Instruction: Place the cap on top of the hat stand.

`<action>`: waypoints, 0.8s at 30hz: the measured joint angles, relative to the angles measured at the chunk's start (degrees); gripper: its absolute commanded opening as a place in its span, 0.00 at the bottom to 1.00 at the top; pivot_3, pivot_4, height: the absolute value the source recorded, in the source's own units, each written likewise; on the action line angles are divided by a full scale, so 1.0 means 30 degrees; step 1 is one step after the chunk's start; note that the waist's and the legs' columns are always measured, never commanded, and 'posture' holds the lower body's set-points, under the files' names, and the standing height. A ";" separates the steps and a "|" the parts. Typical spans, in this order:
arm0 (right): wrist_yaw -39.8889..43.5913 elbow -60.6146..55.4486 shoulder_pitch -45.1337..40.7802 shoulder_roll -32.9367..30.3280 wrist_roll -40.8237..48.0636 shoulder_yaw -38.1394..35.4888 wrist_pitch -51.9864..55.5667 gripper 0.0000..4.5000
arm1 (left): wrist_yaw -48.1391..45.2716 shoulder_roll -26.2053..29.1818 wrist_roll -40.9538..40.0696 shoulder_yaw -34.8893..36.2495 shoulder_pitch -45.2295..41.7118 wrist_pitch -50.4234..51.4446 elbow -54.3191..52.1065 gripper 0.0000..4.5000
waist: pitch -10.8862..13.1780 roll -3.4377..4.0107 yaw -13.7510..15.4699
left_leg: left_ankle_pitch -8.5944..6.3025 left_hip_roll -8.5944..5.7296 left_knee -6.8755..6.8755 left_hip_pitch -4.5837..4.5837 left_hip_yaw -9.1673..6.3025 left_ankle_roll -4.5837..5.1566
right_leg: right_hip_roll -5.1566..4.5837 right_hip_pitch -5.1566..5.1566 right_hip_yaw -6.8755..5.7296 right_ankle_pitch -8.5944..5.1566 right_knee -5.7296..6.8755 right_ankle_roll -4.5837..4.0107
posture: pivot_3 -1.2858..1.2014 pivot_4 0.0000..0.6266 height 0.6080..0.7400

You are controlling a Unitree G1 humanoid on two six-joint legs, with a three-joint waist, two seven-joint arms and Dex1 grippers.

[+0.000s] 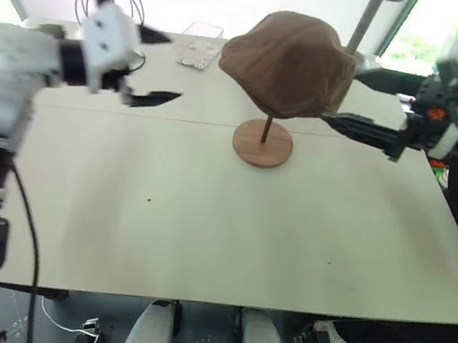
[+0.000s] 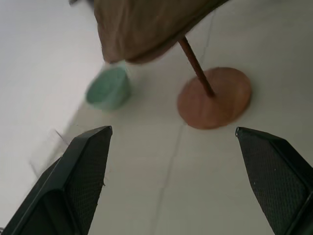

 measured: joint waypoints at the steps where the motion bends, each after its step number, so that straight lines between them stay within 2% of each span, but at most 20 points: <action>1: -0.0228 -0.0135 -0.0317 0.0208 -0.0241 0.0212 -0.0022 1.00 | -0.0944 0.0460 -0.0914 0.0287 -0.0138 0.1477 0.0064 0.94 | 0.0001 -0.0002 0.0006 | 0.0000 0.0000 0.0003 -0.0001 -0.0001 -0.0001 | 0.0000 0.0000 -0.0001 -0.0002 -0.0001 0.0000 | 0.52 0.24 1.00; 4: -0.1143 -0.1490 -0.0983 0.0683 -0.1159 0.1012 -0.0168 1.00 | -0.2913 0.1166 -0.2636 0.0477 -0.2072 0.5498 0.1413 0.94 | 0.0006 -0.0019 0.0052 | 0.0000 -0.0001 0.0018 -0.0021 -0.0012 -0.0001 | 0.0003 -0.0005 -0.0015 -0.0003 0.0000 0.0000 | 0.52 0.24 1.00; 7: -0.2353 -0.3655 -0.1073 0.1518 -0.2677 0.2531 -0.0638 1.00 | -0.4663 0.2014 -0.2995 0.0485 -0.4055 0.7769 0.3014 0.94 | 0.0004 -0.0021 -0.0108 | 0.0000 -0.0002 0.0007 -0.0015 -0.0006 0.0000 | 0.0002 -0.0008 -0.0010 -0.0007 -0.0001 0.0004 | 0.52 0.24 1.00; 12: -0.4235 -0.4618 -0.0620 0.3196 -0.5410 0.4530 -0.1640 1.00 | -0.6811 0.2287 -0.2438 -0.0987 -0.4601 0.8156 0.3686 0.94 | 0.0002 -0.0017 -0.0087 | 0.0001 -0.0001 0.0011 -0.0024 -0.0004 0.0000 | 0.0005 -0.0029 -0.0005 -0.0008 0.0018 -0.0003 | 0.52 0.24 1.00; 18: -0.5362 -0.4957 0.0832 0.4363 -0.8198 0.6288 -0.2673 1.00 | -0.7084 0.1884 -0.2144 -0.1958 -0.5924 0.7942 0.4605 0.94 | 0.0001 -0.0046 -0.0099 | 0.0001 -0.0002 0.0014 -0.0044 -0.0004 0.0000 | 0.0003 -0.0045 -0.0002 -0.0007 0.0017 -0.0001 | 0.52 0.24 1.00; 24: -0.7814 -0.4559 0.2398 0.5625 -1.3287 0.9226 -0.4378 1.00 | -0.7090 0.1349 -0.2125 -0.2467 -0.6049 0.7759 0.5026 0.94 | -0.0001 -0.0048 -0.0141 | 0.0002 -0.0001 0.0016 -0.0048 0.0004 0.0002 | 0.0005 -0.0069 0.0011 -0.0007 0.0034 -0.0001 | 0.52 0.24 1.00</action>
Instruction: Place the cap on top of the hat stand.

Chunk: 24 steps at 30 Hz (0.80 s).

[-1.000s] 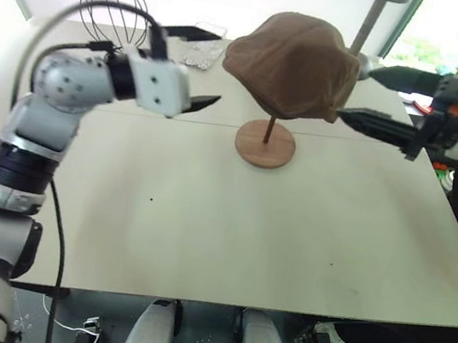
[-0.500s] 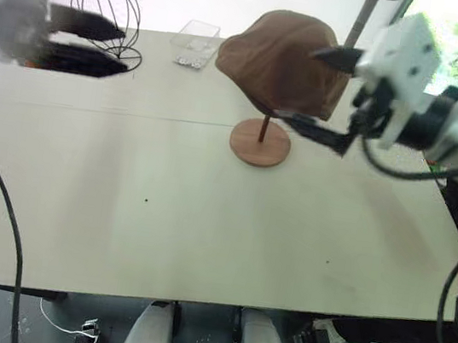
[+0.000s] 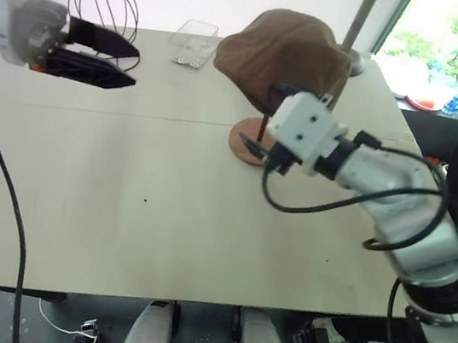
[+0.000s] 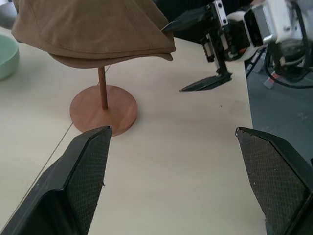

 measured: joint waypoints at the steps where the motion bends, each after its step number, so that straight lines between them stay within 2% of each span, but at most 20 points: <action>1: -0.0538 0.0284 0.0060 0.0030 -0.1198 0.0493 -0.0564 1.00 | 0.0000 -0.0061 0.0000 -0.0037 -0.0047 0.0000 0.0006 0.94 | 0.0000 0.0000 0.0009 | 0.0000 0.0000 0.0001 -0.0002 0.0001 -0.0001 | 0.0000 -0.0001 0.0001 0.0000 0.0002 0.0001 | 0.52 0.24 1.00; 4: -0.1917 0.1295 0.0125 0.0228 -0.4175 0.1111 -0.1884 1.00 | -0.0001 -0.0081 0.0019 -0.0156 -0.0110 -0.0074 0.0017 0.94 | 0.0000 0.0000 0.0017 | 0.0000 0.0000 0.0001 -0.0001 0.0002 -0.0001 | 0.0000 -0.0002 0.0002 0.0000 0.0001 0.0000 | 0.52 0.24 1.00; 10: -0.3911 0.3253 0.0123 0.1937 -0.8487 0.1346 -0.3294 1.00 | -0.0006 -0.0317 0.0463 -0.0466 -0.0818 -0.0476 0.0569 0.94 | -0.0002 -0.0004 0.0024 | 0.0000 -0.0001 0.0000 -0.0004 0.0002 0.0000 | 0.0002 -0.0002 0.0004 0.0000 0.0002 0.0001 | 0.52 0.24 1.00; 13: -0.4257 0.3807 0.0210 0.2548 -0.9624 0.1344 -0.4111 0.80 | -0.0006 -0.0385 0.0651 -0.0471 -0.0941 -0.0751 0.0754 0.96 | -0.0001 -0.0004 0.0010 | 0.0000 0.0000 -0.0005 -0.0003 -0.0001 0.0000 | 0.0004 -0.0005 0.0004 0.0000 0.0003 0.0001 | 0.52 0.24 1.00; 20: -0.4321 0.4306 0.0430 0.3488 -1.0901 0.0964 -0.5413 0.01 | -0.0006 -0.0570 0.1055 -0.0463 -0.1296 -0.0901 0.1040 0.96 | -0.0001 -0.0004 0.0016 | 0.0000 -0.0001 0.0004 -0.0003 0.0000 -0.0001 | 0.0003 -0.0003 0.0006 0.0002 0.0007 0.0003 | 0.52 0.24 1.00; 24: -0.4245 0.4321 0.0468 0.3497 -1.1292 0.0281 -0.6241 0.01 | -0.0006 -0.0661 0.1305 -0.0342 -0.1286 -0.0905 0.1044 0.96 | -0.0001 -0.0004 0.0013 | 0.0000 0.0000 0.0002 -0.0003 0.0000 0.0000 | 0.0004 -0.0003 0.0006 0.0002 0.0009 0.0003 | 0.52 0.24 1.00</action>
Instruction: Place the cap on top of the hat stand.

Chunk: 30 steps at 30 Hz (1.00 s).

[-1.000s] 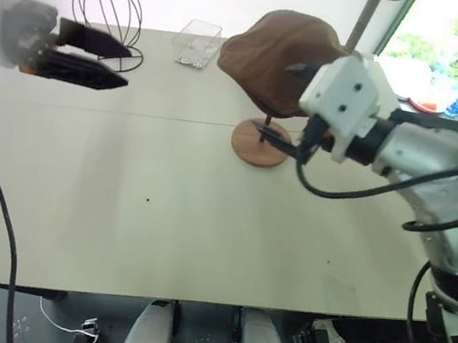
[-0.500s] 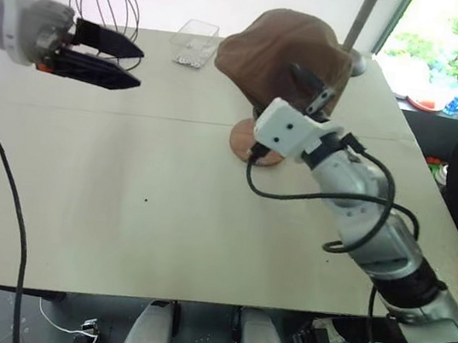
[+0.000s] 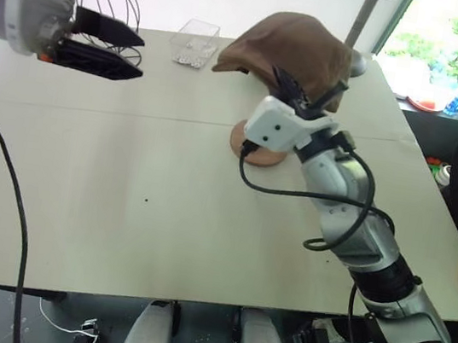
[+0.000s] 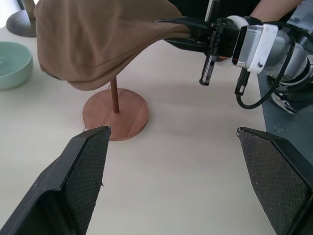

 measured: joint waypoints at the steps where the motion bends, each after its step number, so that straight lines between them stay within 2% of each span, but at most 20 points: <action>1: 0.0101 0.0002 0.0005 -0.0196 -0.0004 -0.0186 -0.0457 0.01 | 0.0000 -0.0041 0.0016 0.0126 0.0018 0.0001 -0.0019 0.96 | 0.0001 0.0000 0.0001 | 0.0000 0.0000 0.0000 0.0000 0.0001 0.0000 | -0.0001 0.0000 0.0000 0.0000 0.0000 0.0000 | 0.52 0.24 1.00; 5: 0.0619 0.0257 -0.0128 -0.1050 0.0561 -0.1625 -0.2643 0.01 | 0.0016 -0.0054 0.0128 0.0798 0.0596 0.0016 -0.0144 0.96 | 0.0000 0.0001 -0.0004 | 0.0000 0.0000 -0.0002 0.0005 0.0002 0.0000 | 0.0000 0.0001 0.0002 0.0000 0.0004 0.0000 | 0.52 0.24 1.00; 10: 0.1787 0.2584 -0.1984 -0.2009 0.3344 -0.2906 -0.8607 0.01 | 0.0092 -0.0103 0.0107 0.1415 0.0750 0.0370 -0.0221 0.96 | 0.0011 -0.0010 -0.0068 | 0.0000 0.0001 -0.0008 0.0013 0.0010 0.0000 | -0.0001 0.0002 0.0008 0.0000 0.0006 0.0001 | 0.52 0.24 1.00; 17: 0.2791 1.0179 -0.4552 -0.2996 0.5337 -0.3151 -1.8367 0.01 | 0.0445 0.0136 -0.0085 0.2603 0.1119 0.1463 -0.1089 0.96 | 0.0014 -0.0015 -0.0062 | 0.0000 0.0000 -0.0015 0.0016 0.0028 0.0000 | -0.0001 0.0002 0.0026 0.0002 0.0001 0.0001 | 0.52 0.24 1.00; 22: 0.2541 1.4473 -0.4847 -0.3340 0.5410 -0.3258 -2.3512 0.01 | 0.1124 0.0488 -0.0596 0.3577 0.1139 0.2785 -0.1409 0.96 | 0.0017 -0.0017 -0.0061 | 0.0000 -0.0001 -0.0012 0.0017 0.0031 -0.0001 | 0.0001 0.0002 0.0031 0.0002 0.0002 0.0002 | 0.52 0.24 1.00; 26: 0.1517 1.6682 -0.4499 -0.3792 0.4648 -0.3937 -2.6149 0.01 | 0.1669 0.1029 -0.0892 0.4332 0.1174 0.3234 -0.1839 0.96 | 0.0018 -0.0016 -0.0070 | 0.0000 -0.0001 -0.0021 0.0029 0.0031 -0.0001 | 0.0006 0.0002 0.0037 0.0001 0.0005 0.0001 | 0.52 0.24 1.00; 30: 0.0659 1.7467 -0.3759 -0.3706 0.4228 -0.4452 -2.6764 0.01 | 0.2243 0.1197 -0.1068 0.4829 0.1282 0.3588 -0.1899 0.96 | 0.0018 -0.0017 -0.0081 | 0.0001 -0.0001 -0.0016 0.0043 0.0050 -0.0002 | 0.0008 0.0002 0.0065 0.0002 0.0022 0.0001 | 0.52 0.24 1.00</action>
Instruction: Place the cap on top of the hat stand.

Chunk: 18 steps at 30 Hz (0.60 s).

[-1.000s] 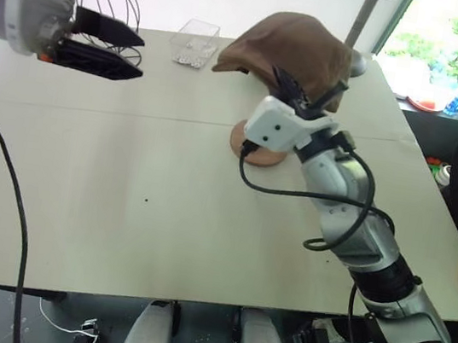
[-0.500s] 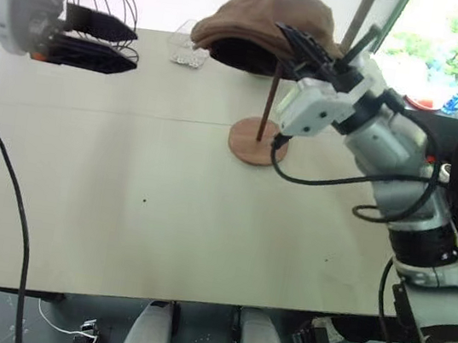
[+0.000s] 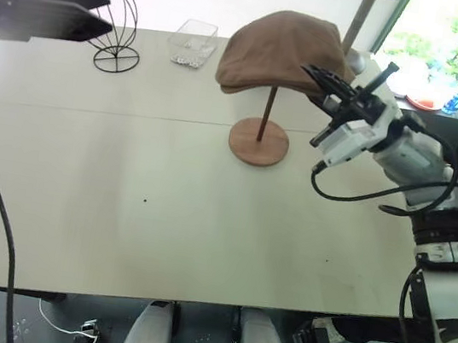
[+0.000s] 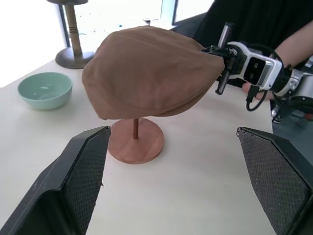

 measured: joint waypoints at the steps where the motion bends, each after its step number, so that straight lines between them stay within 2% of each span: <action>1: -0.0164 0.0008 0.0129 0.0039 -0.0118 -0.0028 -0.0119 0.01 | 0.0102 0.0003 -0.0060 0.0129 0.0006 0.0017 0.0001 0.96 | 0.0000 0.0000 -0.0001 | 0.0000 0.0000 0.0002 0.0000 0.0004 0.0000 | 0.0000 0.0000 0.0004 0.0000 0.0001 0.0000 | 0.52 0.24 1.00; 6: -0.0626 -0.0146 0.0938 0.0243 -0.0606 -0.0175 -0.0469 0.01 | 0.0618 0.0083 -0.0284 0.0336 0.0002 0.0371 0.0027 0.96 | 0.0000 0.0000 0.0013 | 0.0000 -0.0001 0.0001 0.0018 0.0023 0.0000 | 0.0000 0.0003 0.0027 0.0000 0.0007 0.0002 | 0.52 0.24 1.00; 7: -0.0619 -0.0149 0.0978 0.0264 -0.0603 -0.0175 -0.0447 0.19 | 0.0659 0.0083 -0.0284 0.0337 0.0002 0.0377 0.0030 0.96 | 0.0000 -0.0001 0.0013 | 0.0000 0.0000 0.0001 0.0021 0.0028 0.0000 | 0.0000 0.0002 0.0033 0.0000 0.0012 0.0002 | 0.52 0.24 1.00; 8: -0.0552 -0.0184 0.0984 0.0271 -0.0549 -0.0175 -0.0322 0.26 | 0.0708 0.0083 -0.0285 0.0336 0.0001 0.0375 0.0037 0.96 | 0.0000 -0.0001 0.0011 | 0.0000 -0.0001 0.0001 0.0028 0.0036 0.0000 | 0.0000 0.0003 0.0042 0.0000 0.0015 0.0002 | 0.52 0.24 1.00; 14: 0.0934 -0.1930 0.1599 0.0220 0.0764 -0.0182 0.1878 0.95 | 0.0906 -0.0110 -0.0284 0.0332 -0.0039 0.0270 0.0156 0.96 | -0.0001 -0.0001 0.0031 | 0.0000 -0.0001 0.0004 0.0048 0.0050 0.0000 | 0.0001 0.0004 0.0063 -0.0001 0.0042 0.0003 | 0.52 0.24 1.00; 18: 0.2220 -0.5194 0.3469 -0.0375 0.1851 -0.0682 0.4211 0.95 | 0.1011 -0.0584 -0.0263 0.0264 -0.0212 -0.0012 0.0548 0.96 | -0.0002 -0.0003 0.0115 | 0.0000 -0.0006 0.0018 0.0050 0.0049 0.0000 | -0.0002 0.0009 0.0065 -0.0003 0.0062 0.0005 | 0.52 0.24 1.00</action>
